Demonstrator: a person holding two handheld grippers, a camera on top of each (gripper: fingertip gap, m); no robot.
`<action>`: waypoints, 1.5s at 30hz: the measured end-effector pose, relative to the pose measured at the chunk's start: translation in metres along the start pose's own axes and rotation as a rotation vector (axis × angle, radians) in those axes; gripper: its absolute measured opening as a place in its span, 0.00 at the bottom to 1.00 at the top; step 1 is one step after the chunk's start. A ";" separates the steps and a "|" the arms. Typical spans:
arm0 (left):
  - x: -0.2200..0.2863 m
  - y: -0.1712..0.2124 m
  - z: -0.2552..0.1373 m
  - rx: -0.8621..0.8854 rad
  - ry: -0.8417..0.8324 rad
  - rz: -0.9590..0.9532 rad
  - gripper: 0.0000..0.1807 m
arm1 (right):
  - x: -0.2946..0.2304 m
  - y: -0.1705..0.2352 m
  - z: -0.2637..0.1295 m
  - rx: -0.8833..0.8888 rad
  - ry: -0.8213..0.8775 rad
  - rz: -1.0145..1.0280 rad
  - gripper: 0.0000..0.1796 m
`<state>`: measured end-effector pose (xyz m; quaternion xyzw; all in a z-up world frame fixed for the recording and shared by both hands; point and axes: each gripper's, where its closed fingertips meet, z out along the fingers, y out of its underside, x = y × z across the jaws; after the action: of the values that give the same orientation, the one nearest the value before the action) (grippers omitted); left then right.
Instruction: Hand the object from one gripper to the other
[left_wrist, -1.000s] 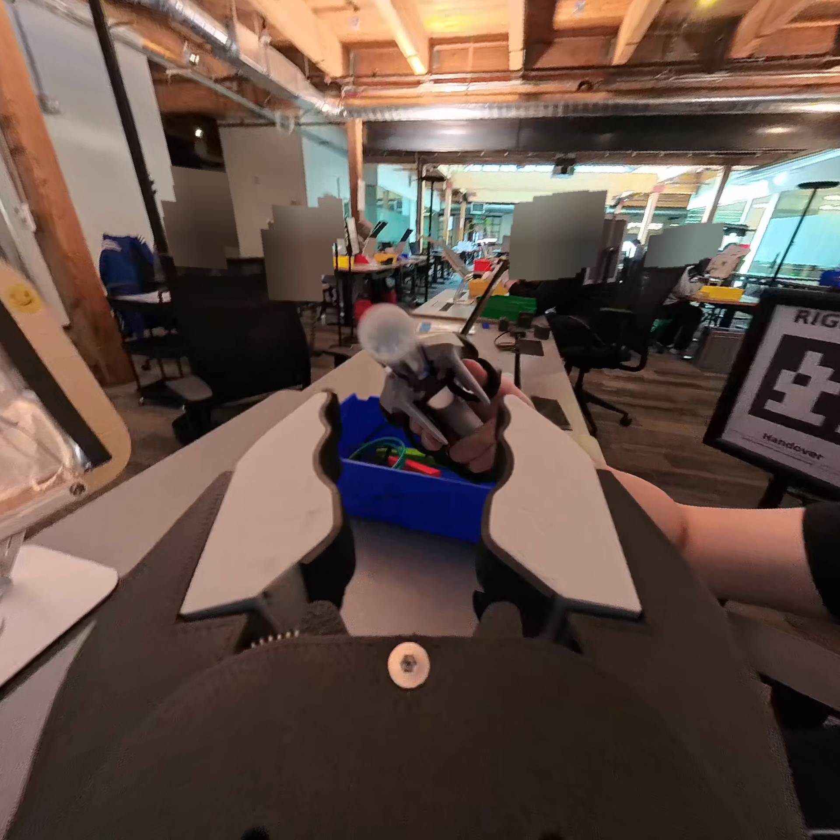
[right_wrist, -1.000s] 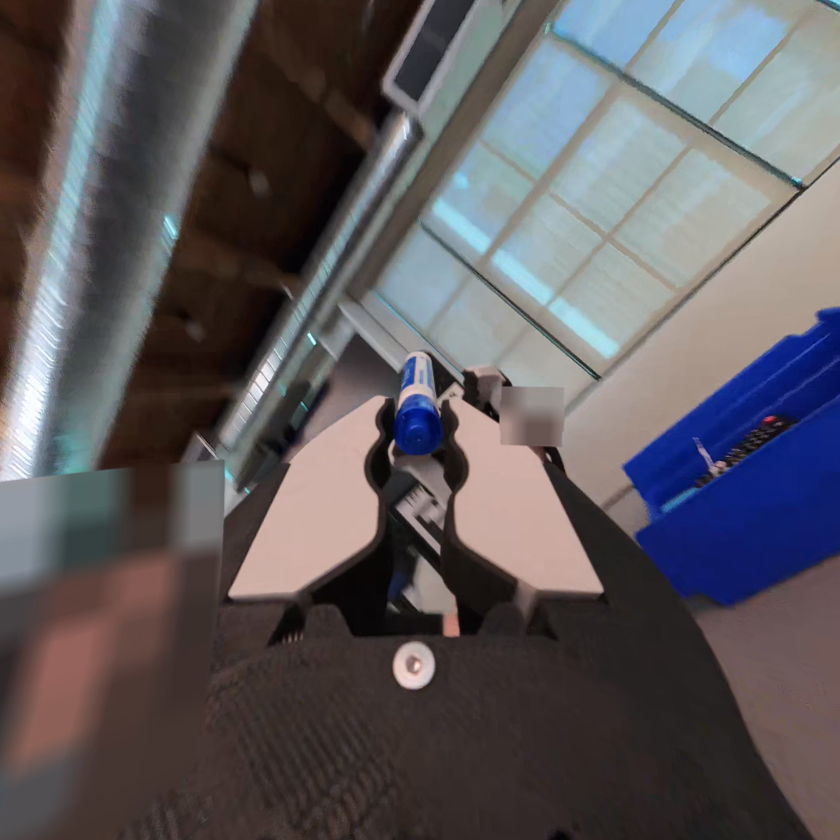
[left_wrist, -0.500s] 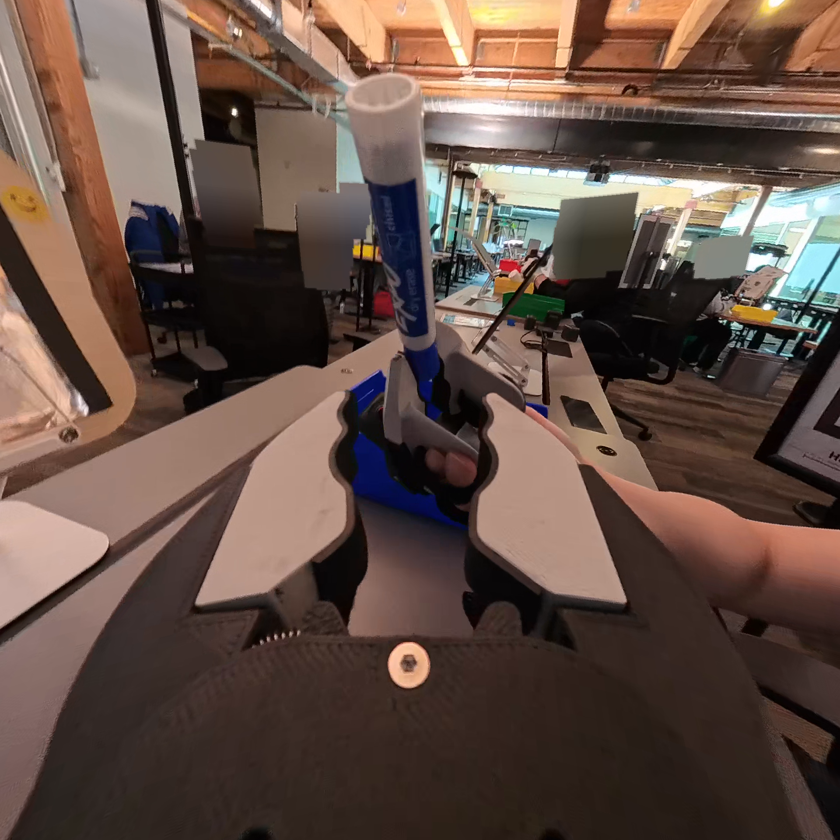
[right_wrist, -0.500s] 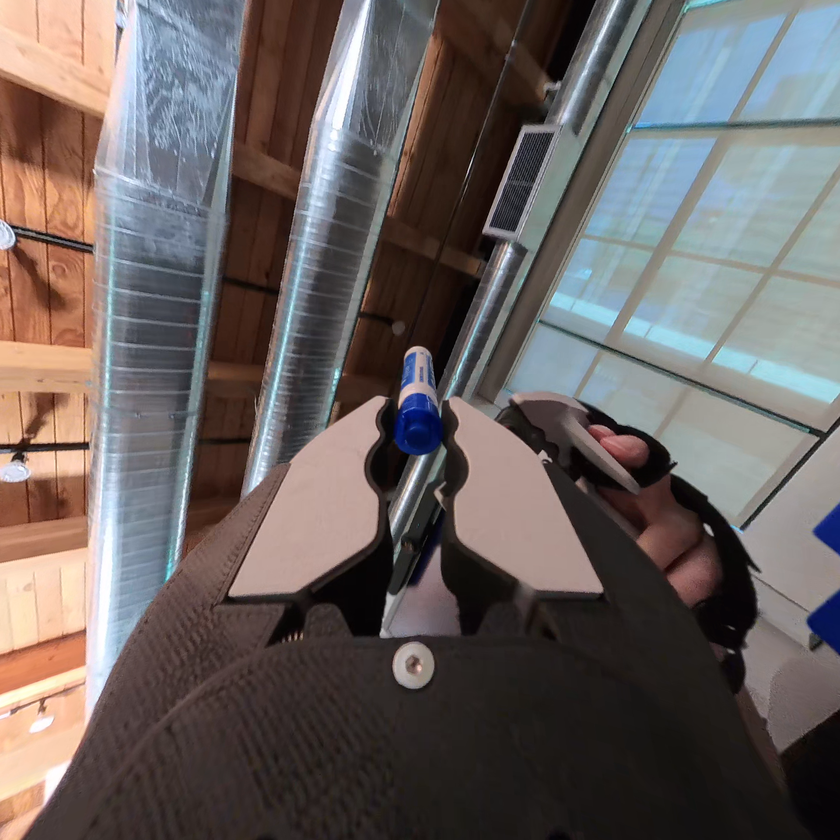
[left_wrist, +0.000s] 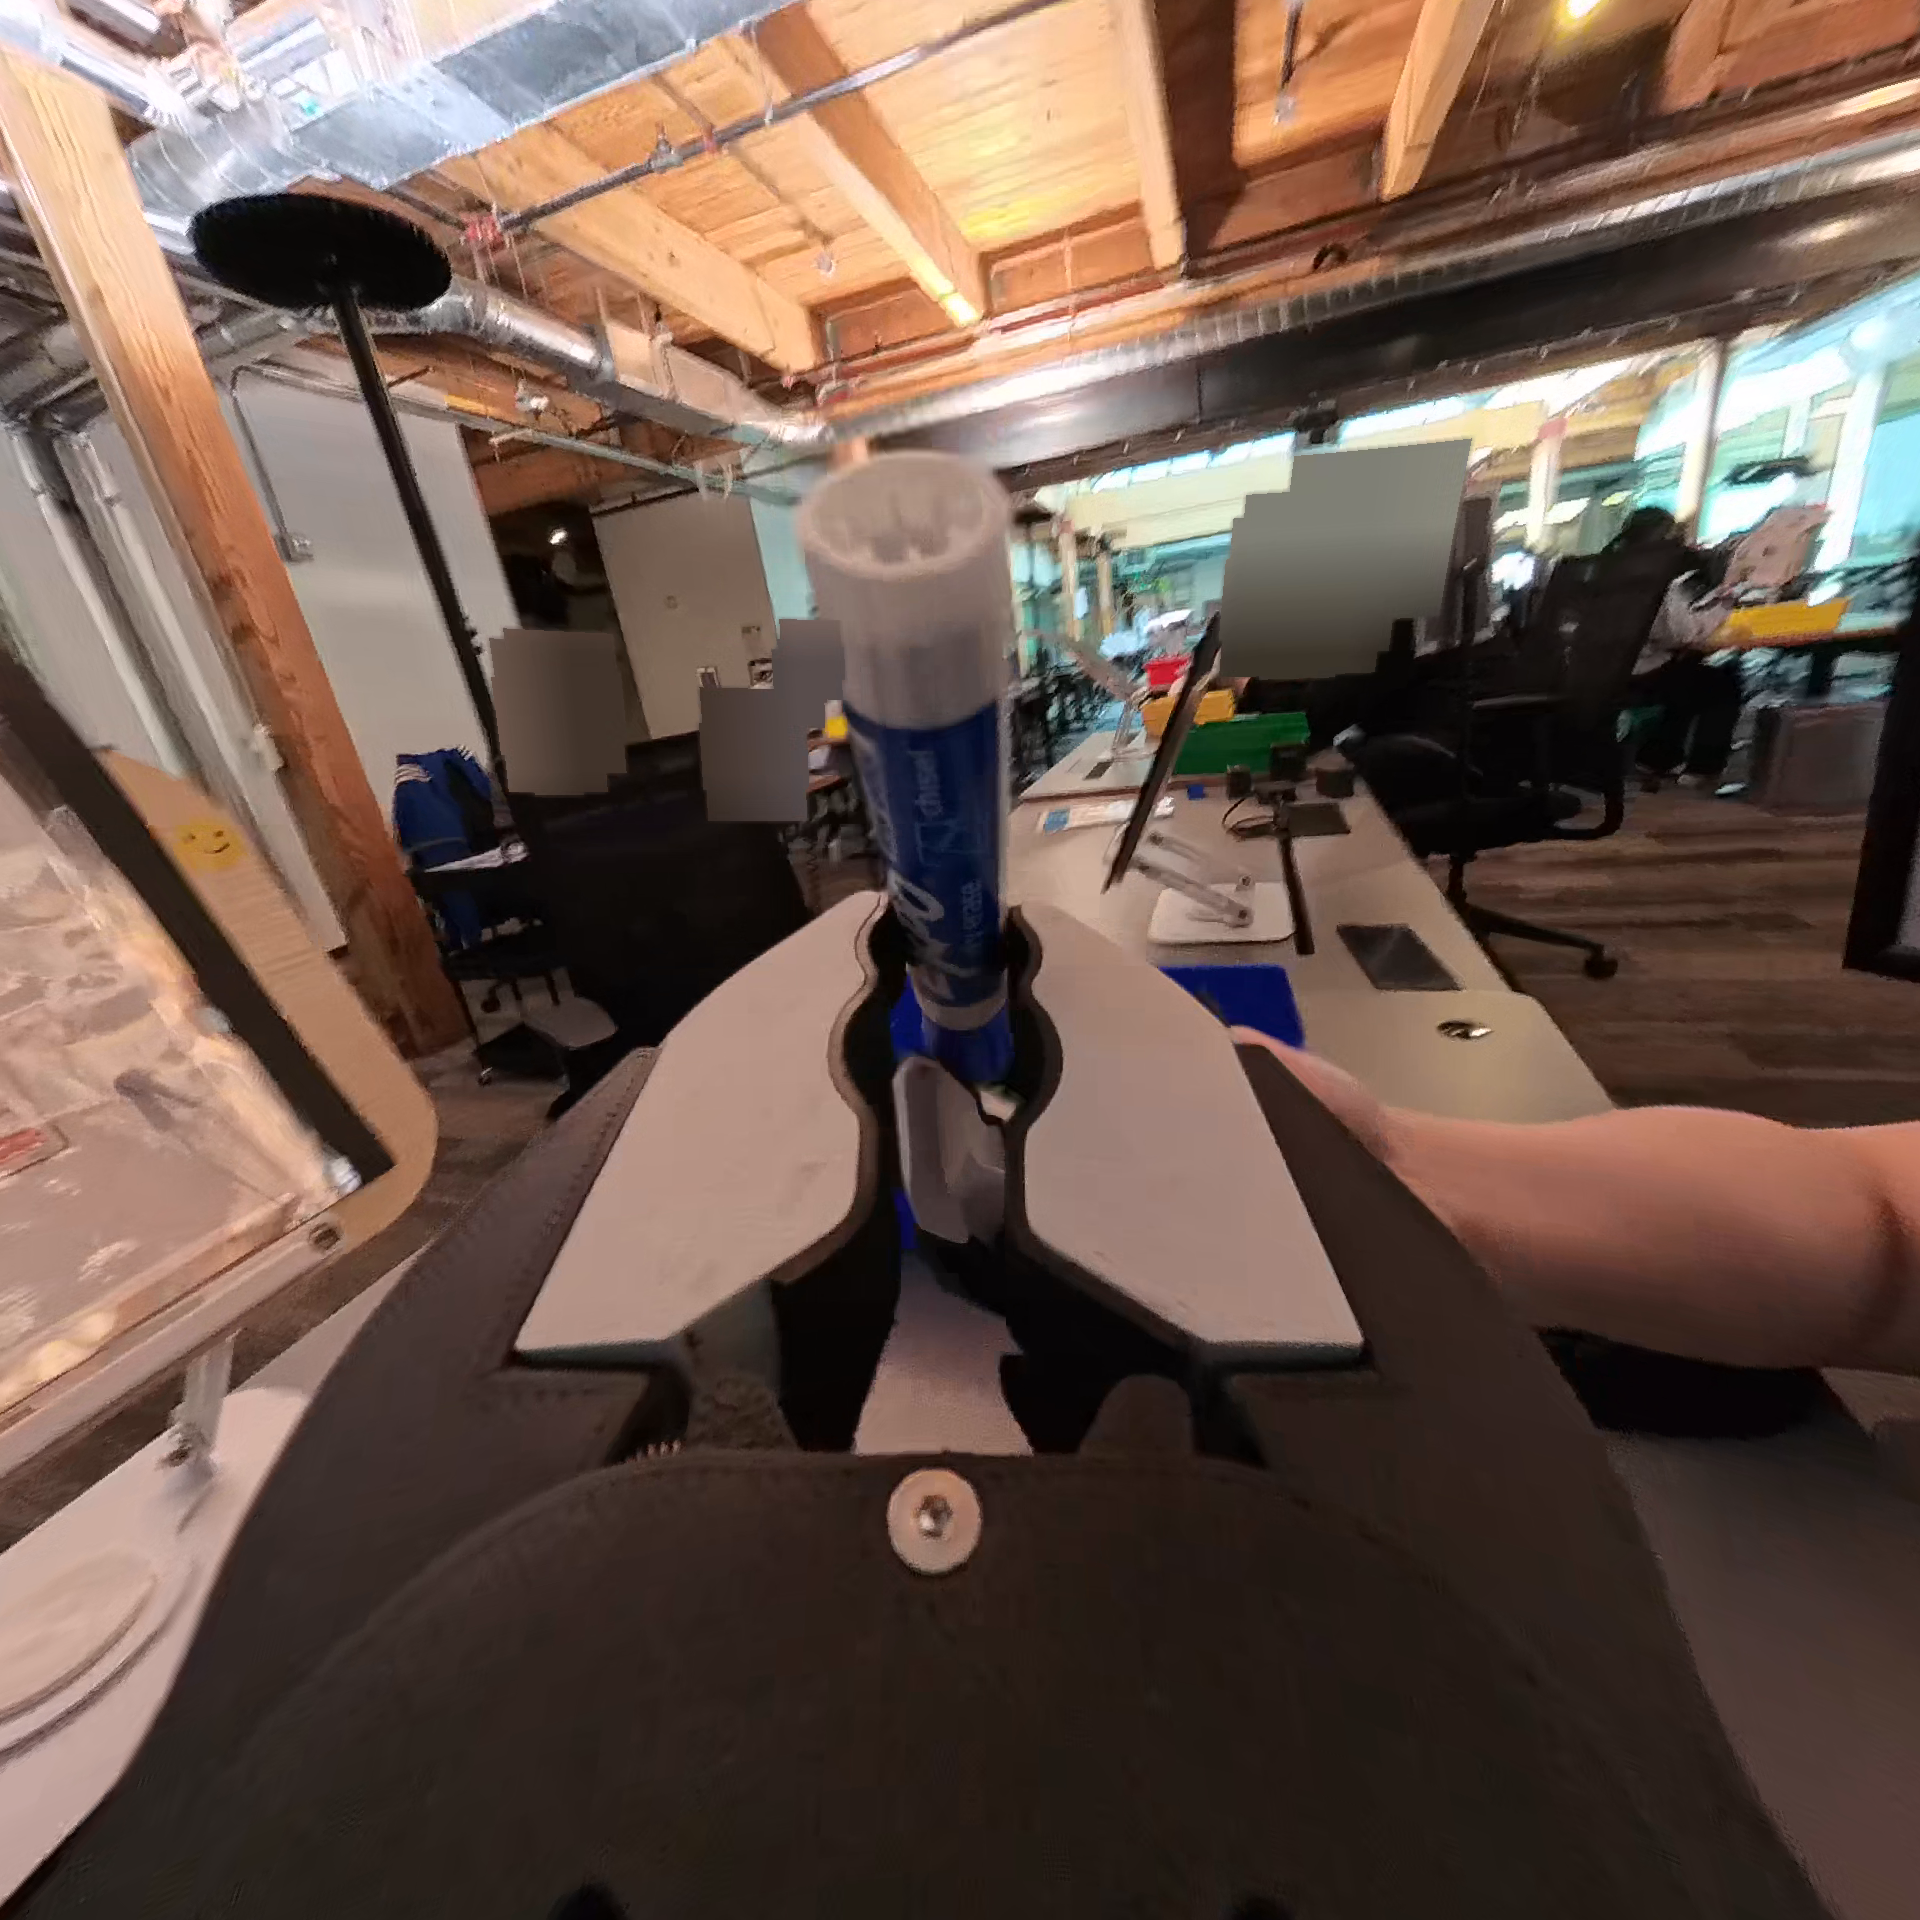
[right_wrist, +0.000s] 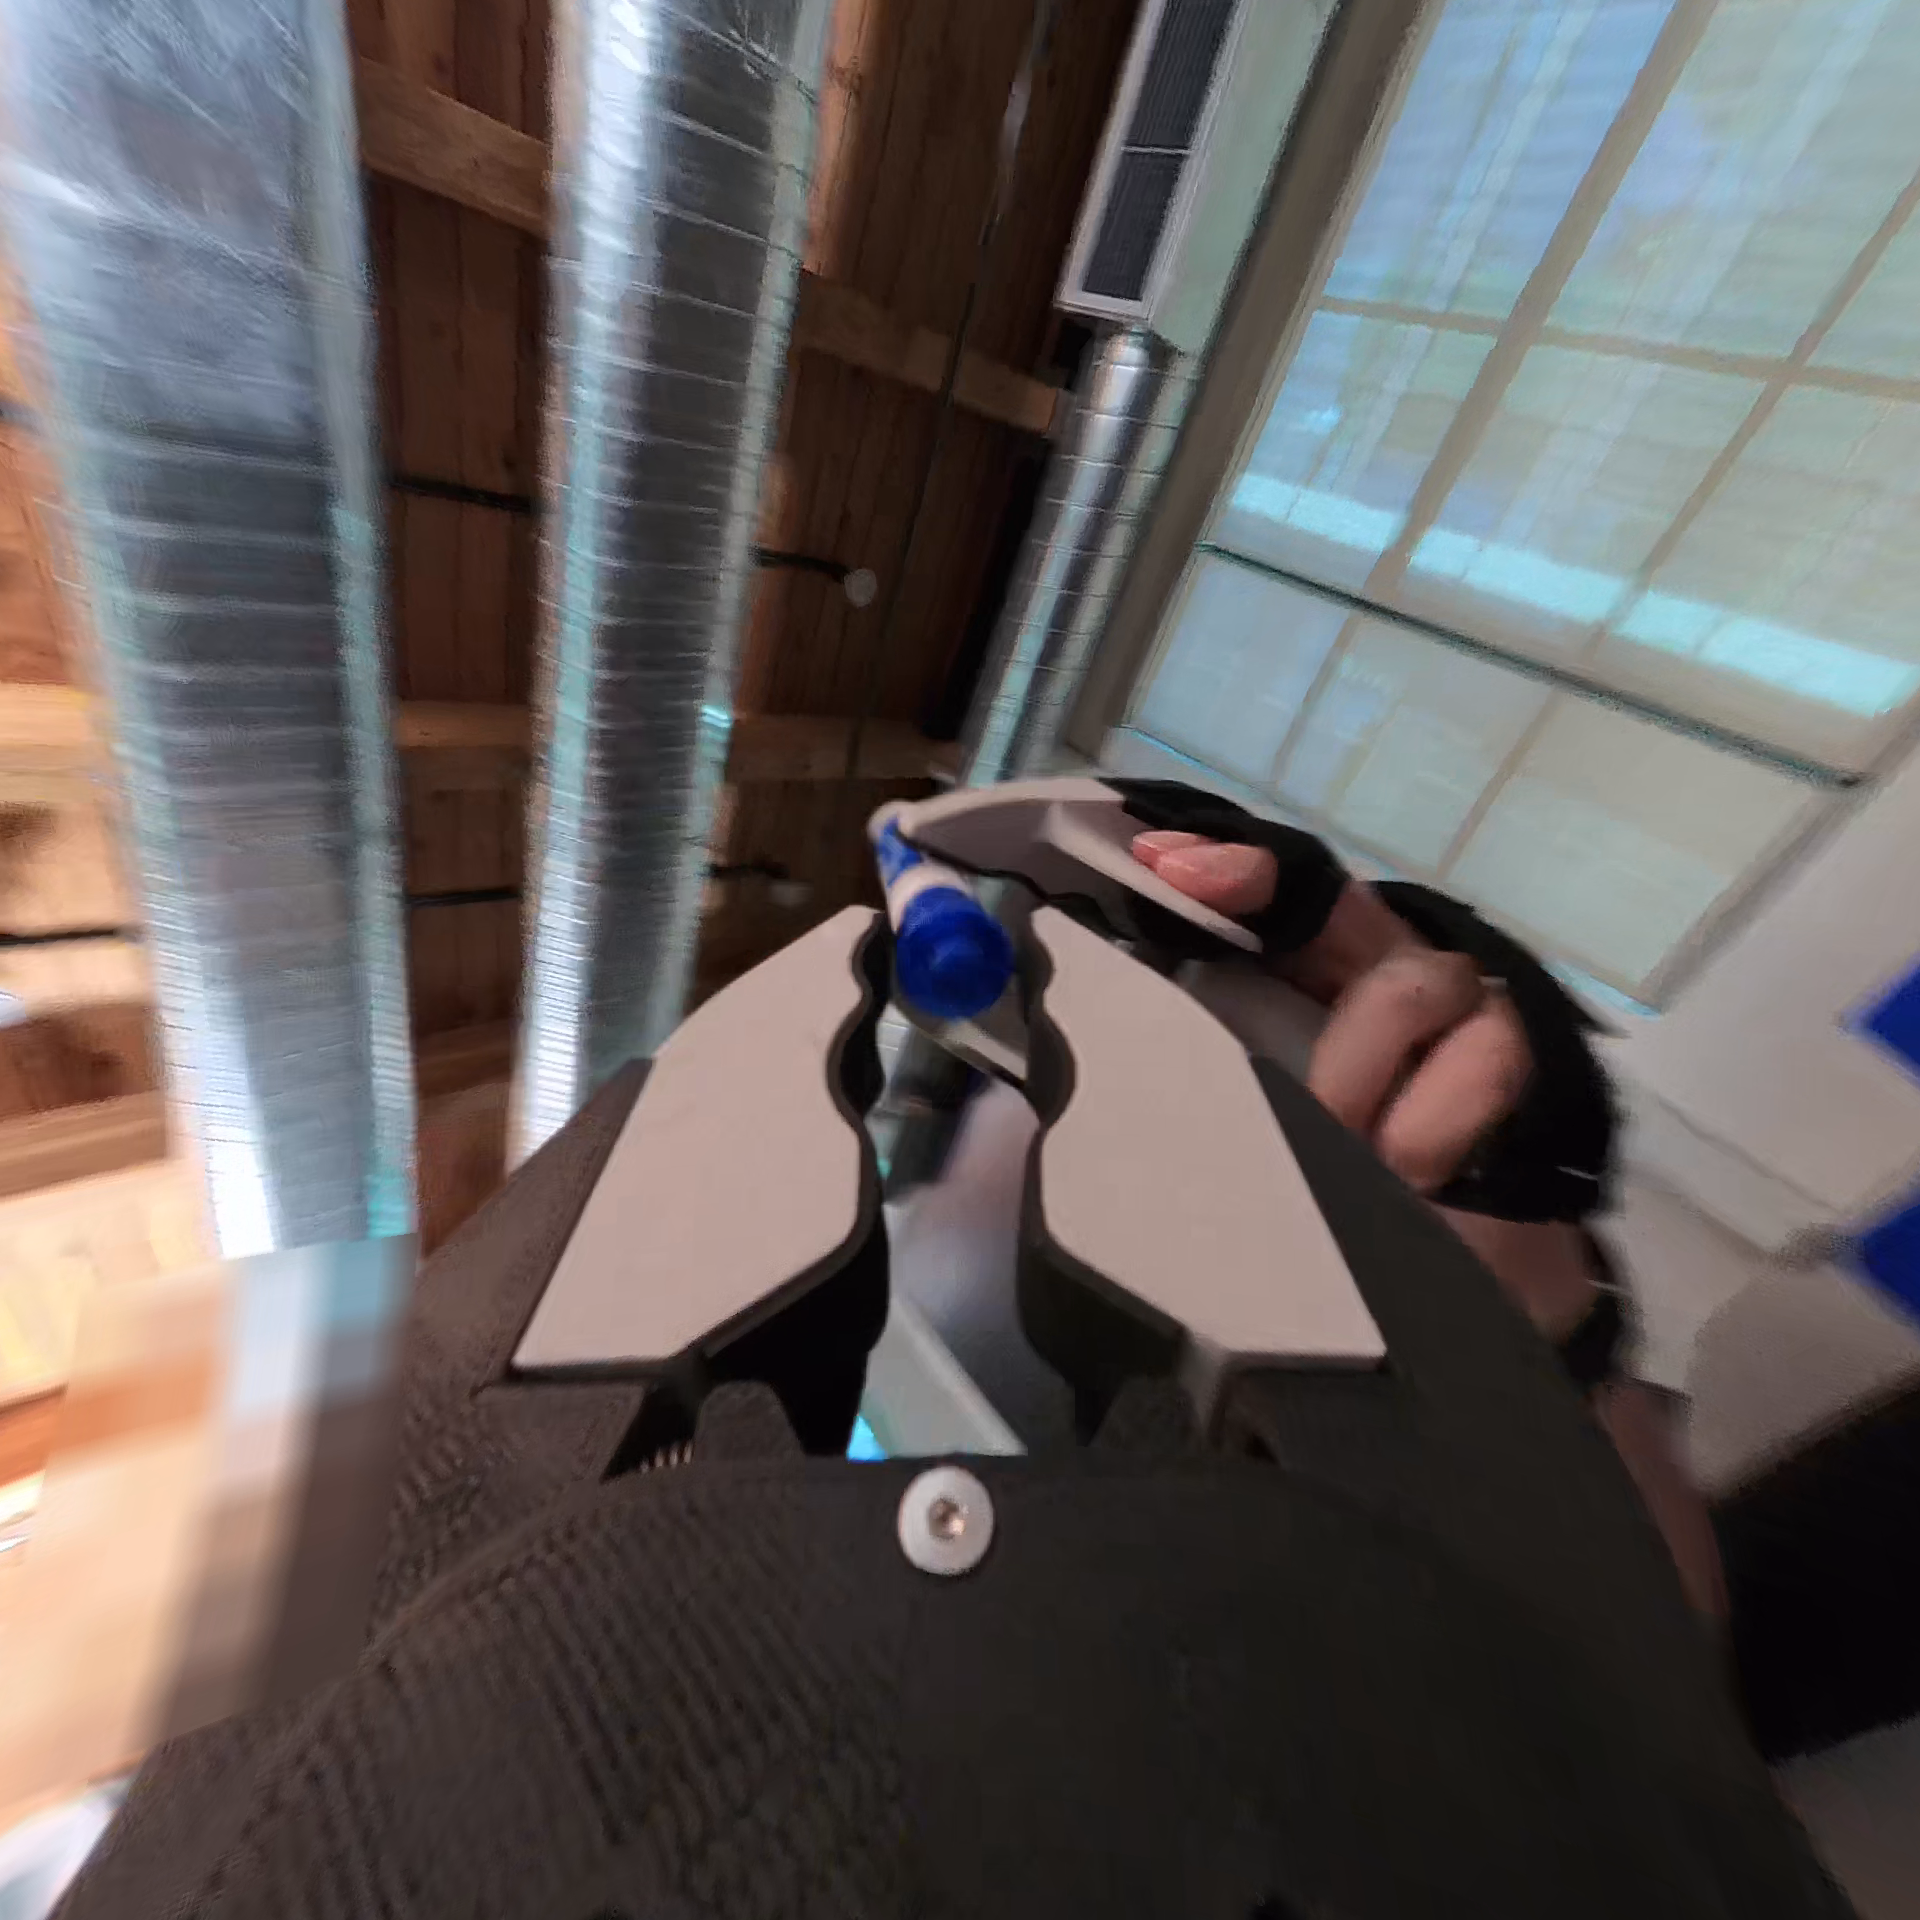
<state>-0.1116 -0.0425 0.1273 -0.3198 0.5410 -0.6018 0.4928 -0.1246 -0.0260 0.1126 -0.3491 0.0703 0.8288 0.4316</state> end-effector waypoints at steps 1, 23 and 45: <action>-0.008 0.002 -0.001 -0.028 -0.050 0.024 0.10 | 0.007 -0.002 -0.002 -0.019 0.087 -0.084 0.21; -0.075 0.049 -0.023 -0.745 -0.716 1.301 0.10 | 0.011 -0.014 -0.016 -0.539 1.137 -1.799 0.27; 0.001 0.000 0.010 -0.037 -0.060 -0.270 0.35 | -0.063 -0.035 -0.020 0.080 0.146 -0.703 0.11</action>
<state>-0.1023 -0.0467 0.1292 -0.4165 0.4892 -0.6427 0.4172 -0.0636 -0.0551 0.1449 -0.3930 0.0092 0.5993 0.6974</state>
